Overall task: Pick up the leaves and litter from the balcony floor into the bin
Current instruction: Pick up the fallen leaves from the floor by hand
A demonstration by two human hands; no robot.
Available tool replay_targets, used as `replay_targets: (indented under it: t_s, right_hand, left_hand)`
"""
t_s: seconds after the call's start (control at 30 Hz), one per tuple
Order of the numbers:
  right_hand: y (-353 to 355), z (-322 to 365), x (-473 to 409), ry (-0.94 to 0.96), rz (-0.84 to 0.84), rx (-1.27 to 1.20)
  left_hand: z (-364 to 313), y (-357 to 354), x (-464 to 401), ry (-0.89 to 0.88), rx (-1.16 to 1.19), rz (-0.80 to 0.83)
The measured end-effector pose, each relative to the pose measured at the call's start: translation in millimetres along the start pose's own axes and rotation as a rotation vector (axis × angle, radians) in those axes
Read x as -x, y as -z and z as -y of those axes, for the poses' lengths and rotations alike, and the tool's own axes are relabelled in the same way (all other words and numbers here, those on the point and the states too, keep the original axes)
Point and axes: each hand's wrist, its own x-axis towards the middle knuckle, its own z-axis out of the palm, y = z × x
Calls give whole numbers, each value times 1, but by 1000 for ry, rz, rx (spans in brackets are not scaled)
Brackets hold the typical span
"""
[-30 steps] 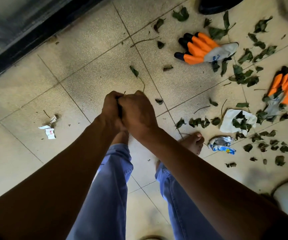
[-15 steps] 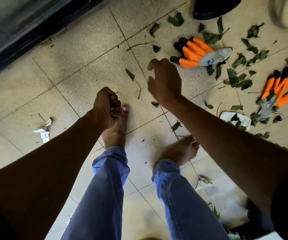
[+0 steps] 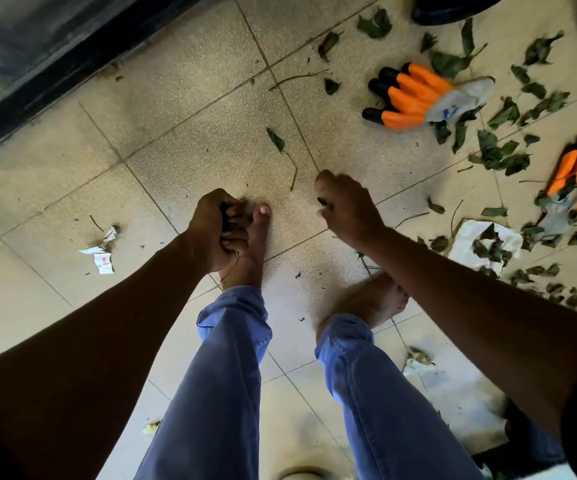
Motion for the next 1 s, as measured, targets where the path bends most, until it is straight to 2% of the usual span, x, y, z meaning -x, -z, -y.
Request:
replay_targets:
  t_s: [0.23, 0.43, 0.6, 0.8, 0.9, 1.0]
  right_hand:
    - [-24, -1, -2, -160, -88, 18]
    - [-7, 39, -33, -86, -174, -60]
    - [-19, 56, -60, -278, -254, -229]
    - [-34, 67, -67, -446, -260, -145]
    - [-29, 69, -68, -390, -248, -135]
    - [-20, 77, -71, -223, -288, -159]
  left_hand:
    - [-2, 4, 1, -6, 29, 44]
    - [-4, 7, 3, 0, 50, 15]
    - [-9, 6, 7, -4, 81, 27]
    - [-13, 19, 10, -7, 82, 5]
    - [-14, 24, 10, -10, 74, -6]
    - [-15, 26, 9, -11, 71, -3]
